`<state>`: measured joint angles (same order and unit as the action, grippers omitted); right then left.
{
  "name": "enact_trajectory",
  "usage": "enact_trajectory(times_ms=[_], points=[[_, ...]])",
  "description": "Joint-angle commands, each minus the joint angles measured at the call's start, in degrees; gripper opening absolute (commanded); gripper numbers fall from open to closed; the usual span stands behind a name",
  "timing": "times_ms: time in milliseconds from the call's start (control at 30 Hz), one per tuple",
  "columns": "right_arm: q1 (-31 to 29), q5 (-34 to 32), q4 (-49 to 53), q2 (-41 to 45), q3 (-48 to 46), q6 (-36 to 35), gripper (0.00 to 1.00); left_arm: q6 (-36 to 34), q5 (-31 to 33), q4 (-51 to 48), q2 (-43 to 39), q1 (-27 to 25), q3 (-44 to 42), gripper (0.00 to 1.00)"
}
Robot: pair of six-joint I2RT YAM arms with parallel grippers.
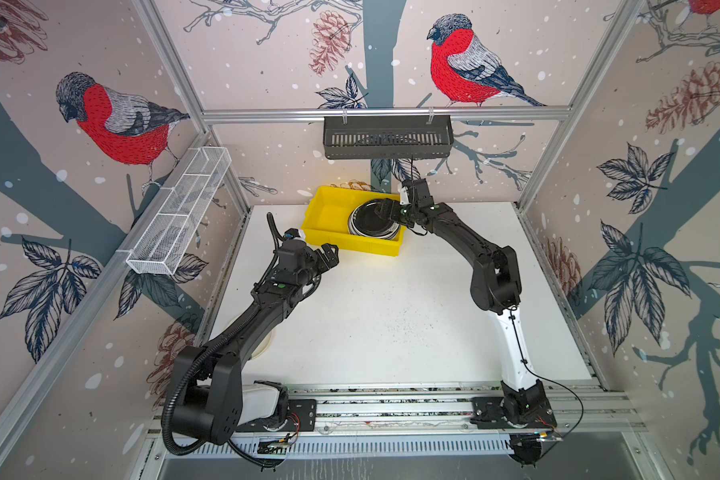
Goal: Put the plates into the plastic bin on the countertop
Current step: 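Carry the black plate into the yellow bin with right gripper while left gripper withdraws, then release the black plate in the bin while left gripper moves over the green-rimmed plate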
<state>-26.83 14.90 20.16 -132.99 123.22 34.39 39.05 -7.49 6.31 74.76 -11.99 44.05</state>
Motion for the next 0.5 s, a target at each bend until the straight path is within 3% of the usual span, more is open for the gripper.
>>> enact_trajectory(times_ms=[0,167,333,467], points=[[-1.08,-7.69,1.54,5.3,-1.49,-3.46,1.0,0.71,1.75,-2.1,0.71,2.16,0.27,0.98],[-2.78,-12.31,2.89,12.05,-5.72,-6.94,1.0,2.74,2.34,-2.49,1.84,7.23,-0.97,0.98],[-3.33,-11.85,3.17,18.12,-11.72,-7.96,1.0,2.57,6.02,-3.13,2.58,8.61,-1.43,0.98],[-4.0,-10.8,-2.39,25.65,-21.81,-9.32,1.0,2.5,8.71,-4.07,3.79,9.33,-1.27,0.98]])
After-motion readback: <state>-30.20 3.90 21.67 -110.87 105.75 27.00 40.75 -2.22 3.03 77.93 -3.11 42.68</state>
